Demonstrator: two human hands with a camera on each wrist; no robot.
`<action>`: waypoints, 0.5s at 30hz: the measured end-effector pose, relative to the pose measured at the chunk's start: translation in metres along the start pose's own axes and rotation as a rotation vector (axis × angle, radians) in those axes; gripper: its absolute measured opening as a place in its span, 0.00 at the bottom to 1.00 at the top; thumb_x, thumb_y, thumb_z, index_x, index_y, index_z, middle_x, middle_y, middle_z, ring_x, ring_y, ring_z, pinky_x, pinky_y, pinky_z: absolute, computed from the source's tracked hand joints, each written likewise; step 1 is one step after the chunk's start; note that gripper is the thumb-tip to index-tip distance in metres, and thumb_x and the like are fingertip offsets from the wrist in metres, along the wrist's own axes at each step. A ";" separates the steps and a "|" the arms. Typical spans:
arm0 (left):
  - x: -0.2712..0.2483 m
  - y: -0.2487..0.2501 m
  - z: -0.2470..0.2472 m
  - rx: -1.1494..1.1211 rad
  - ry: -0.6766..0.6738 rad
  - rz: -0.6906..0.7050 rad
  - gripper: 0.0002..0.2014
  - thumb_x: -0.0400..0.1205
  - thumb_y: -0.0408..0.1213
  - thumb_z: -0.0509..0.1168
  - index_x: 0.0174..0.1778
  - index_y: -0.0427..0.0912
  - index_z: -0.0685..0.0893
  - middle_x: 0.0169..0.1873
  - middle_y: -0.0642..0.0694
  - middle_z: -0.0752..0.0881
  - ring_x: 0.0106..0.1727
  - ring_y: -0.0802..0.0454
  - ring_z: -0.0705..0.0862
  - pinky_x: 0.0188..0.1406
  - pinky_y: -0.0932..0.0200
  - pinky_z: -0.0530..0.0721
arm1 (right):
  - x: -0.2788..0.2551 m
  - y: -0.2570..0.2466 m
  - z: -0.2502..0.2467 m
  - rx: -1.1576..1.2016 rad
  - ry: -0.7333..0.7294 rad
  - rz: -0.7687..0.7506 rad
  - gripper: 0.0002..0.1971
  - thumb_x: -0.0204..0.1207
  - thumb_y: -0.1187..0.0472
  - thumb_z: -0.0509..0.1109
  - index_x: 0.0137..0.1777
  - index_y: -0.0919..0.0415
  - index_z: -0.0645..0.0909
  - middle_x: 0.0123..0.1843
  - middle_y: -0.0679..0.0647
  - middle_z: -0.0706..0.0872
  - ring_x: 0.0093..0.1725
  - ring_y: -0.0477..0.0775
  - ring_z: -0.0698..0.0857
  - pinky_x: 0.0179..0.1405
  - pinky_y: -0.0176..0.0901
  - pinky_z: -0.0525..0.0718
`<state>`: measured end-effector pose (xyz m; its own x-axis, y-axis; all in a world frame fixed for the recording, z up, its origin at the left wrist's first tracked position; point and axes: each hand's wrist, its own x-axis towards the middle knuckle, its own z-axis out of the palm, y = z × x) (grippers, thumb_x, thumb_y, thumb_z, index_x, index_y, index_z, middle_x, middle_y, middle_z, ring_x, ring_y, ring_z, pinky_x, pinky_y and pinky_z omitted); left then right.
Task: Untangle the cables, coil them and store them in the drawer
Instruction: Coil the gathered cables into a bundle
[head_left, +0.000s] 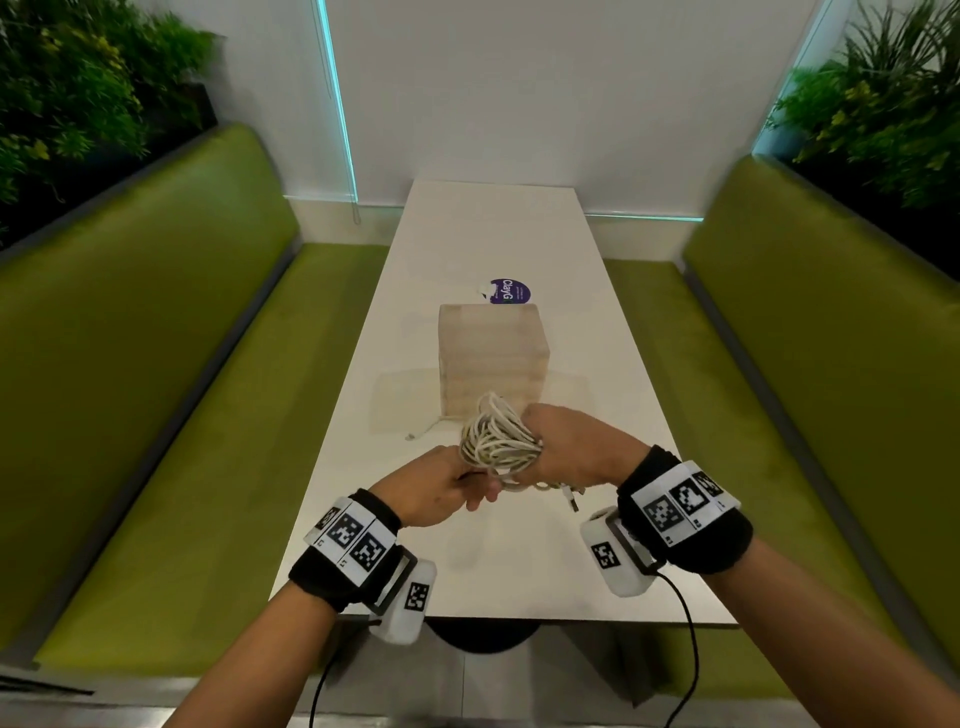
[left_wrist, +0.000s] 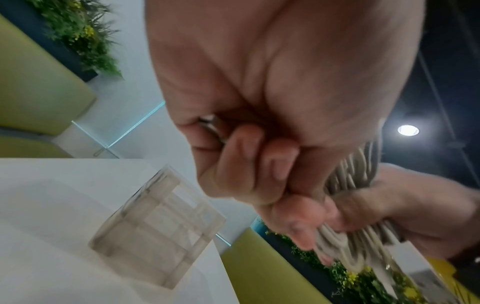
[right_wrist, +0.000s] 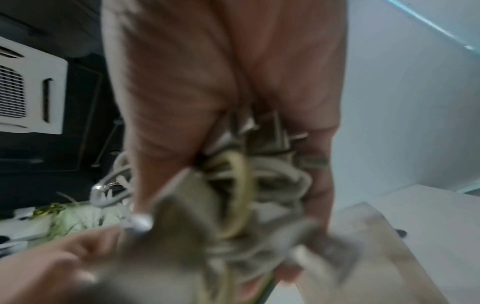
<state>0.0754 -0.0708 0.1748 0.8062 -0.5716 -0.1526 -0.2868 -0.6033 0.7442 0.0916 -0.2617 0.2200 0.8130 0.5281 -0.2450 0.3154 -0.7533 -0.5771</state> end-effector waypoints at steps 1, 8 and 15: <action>0.002 -0.001 0.000 0.015 0.003 -0.004 0.11 0.84 0.33 0.57 0.41 0.43 0.83 0.30 0.54 0.79 0.33 0.62 0.76 0.36 0.74 0.72 | -0.002 0.000 0.000 0.063 -0.035 -0.010 0.04 0.68 0.55 0.76 0.40 0.51 0.85 0.34 0.50 0.88 0.31 0.47 0.84 0.32 0.40 0.82; 0.007 0.000 -0.008 -0.069 0.046 -0.048 0.16 0.78 0.26 0.61 0.29 0.51 0.78 0.30 0.53 0.82 0.32 0.62 0.79 0.35 0.67 0.73 | -0.004 0.000 0.025 0.283 0.031 0.038 0.09 0.64 0.61 0.80 0.43 0.49 0.87 0.38 0.45 0.89 0.37 0.48 0.85 0.42 0.42 0.84; -0.005 -0.017 0.001 -0.862 0.335 -0.110 0.33 0.73 0.50 0.73 0.72 0.48 0.68 0.59 0.38 0.83 0.50 0.41 0.89 0.48 0.49 0.87 | -0.004 0.014 0.021 0.554 0.267 0.173 0.07 0.63 0.64 0.80 0.39 0.64 0.86 0.29 0.52 0.84 0.27 0.49 0.80 0.29 0.39 0.78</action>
<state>0.0761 -0.0580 0.1624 0.9520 -0.2640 -0.1550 0.1750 0.0539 0.9831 0.0823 -0.2655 0.1965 0.9460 0.2475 -0.2096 -0.0733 -0.4665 -0.8815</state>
